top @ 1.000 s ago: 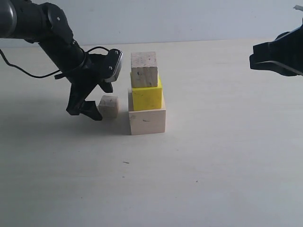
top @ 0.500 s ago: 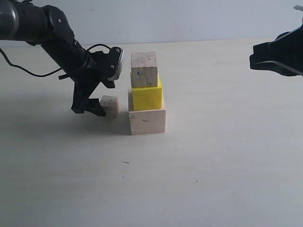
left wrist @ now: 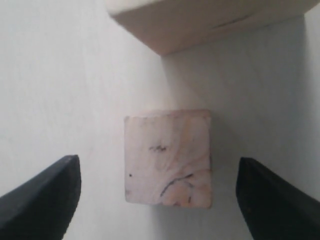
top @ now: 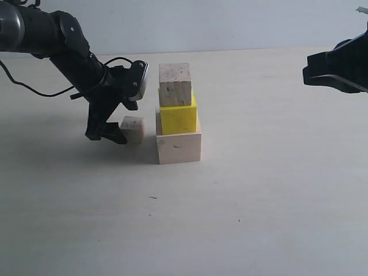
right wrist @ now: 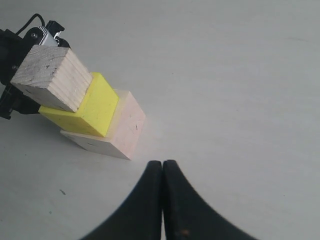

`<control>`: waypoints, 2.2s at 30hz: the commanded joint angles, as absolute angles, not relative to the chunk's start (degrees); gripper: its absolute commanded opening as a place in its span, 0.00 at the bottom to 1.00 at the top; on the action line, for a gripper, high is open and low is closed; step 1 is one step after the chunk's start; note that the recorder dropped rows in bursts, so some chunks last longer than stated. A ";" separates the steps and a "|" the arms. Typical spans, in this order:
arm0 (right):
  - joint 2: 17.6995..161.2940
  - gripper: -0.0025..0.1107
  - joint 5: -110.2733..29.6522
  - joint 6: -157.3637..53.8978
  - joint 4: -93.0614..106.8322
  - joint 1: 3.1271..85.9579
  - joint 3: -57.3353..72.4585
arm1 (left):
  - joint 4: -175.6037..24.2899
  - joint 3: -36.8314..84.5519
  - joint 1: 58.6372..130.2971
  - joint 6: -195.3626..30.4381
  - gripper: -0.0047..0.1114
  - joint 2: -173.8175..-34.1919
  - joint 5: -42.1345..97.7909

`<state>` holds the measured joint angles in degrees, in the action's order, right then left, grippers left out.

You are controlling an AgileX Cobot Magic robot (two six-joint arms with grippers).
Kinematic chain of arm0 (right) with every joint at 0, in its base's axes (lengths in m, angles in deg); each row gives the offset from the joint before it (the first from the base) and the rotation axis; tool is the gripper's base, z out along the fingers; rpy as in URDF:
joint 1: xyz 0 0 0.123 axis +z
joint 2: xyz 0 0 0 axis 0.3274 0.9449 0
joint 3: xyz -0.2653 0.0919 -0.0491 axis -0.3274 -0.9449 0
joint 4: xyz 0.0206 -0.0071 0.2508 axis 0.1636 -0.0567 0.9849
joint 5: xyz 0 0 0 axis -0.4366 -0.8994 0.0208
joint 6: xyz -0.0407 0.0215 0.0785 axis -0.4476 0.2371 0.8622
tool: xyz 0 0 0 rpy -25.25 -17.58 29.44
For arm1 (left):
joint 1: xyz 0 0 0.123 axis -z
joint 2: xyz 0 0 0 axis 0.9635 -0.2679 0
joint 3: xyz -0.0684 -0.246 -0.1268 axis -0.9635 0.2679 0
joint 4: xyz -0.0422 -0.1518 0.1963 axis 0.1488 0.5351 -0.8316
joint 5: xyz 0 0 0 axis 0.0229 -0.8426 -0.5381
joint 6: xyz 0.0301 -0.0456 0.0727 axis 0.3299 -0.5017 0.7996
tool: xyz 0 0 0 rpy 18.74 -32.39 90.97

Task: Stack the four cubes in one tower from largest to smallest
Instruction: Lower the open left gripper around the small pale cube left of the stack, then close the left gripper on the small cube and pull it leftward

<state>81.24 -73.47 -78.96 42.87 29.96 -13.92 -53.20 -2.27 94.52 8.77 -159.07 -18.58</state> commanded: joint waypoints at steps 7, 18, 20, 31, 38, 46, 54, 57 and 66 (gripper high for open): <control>81.01 0.02 -73.47 -79.50 42.89 29.78 -14.16 | -52.35 -2.61 94.44 7.21 0.74 -158.95 -18.75; 81.01 0.02 -73.47 -79.50 42.89 29.78 -14.16 | -53.30 -2.61 94.44 5.98 0.50 -158.95 -18.67; 81.01 0.02 -73.47 -79.50 42.89 29.78 -14.16 | -54.10 -2.61 94.44 5.98 0.35 -158.95 -20.04; 81.01 0.02 -73.47 -79.50 42.89 29.78 -14.16 | -62.36 -2.61 93.01 1.35 0.04 -158.95 -27.12; 81.01 0.02 -73.47 -79.50 42.89 29.78 -14.16 | -63.49 -2.06 85.91 -14.34 0.04 -158.28 -32.47; 81.01 0.02 -73.36 -79.50 42.89 29.78 -14.16 | -57.29 1.22 81.19 -24.93 0.04 -152.53 -29.57; 81.01 0.02 -73.36 -79.50 42.89 29.78 -14.16 | -60.62 1.23 81.19 -42.92 0.04 -150.73 -30.08; 81.01 0.02 -73.36 -79.50 42.89 29.78 -14.16 | -63.56 1.23 81.19 -55.36 0.04 -150.83 -30.08; 81.01 0.02 -73.36 -79.50 42.89 29.78 -14.16 | -66.66 1.23 81.19 -79.37 0.04 -150.83 -36.72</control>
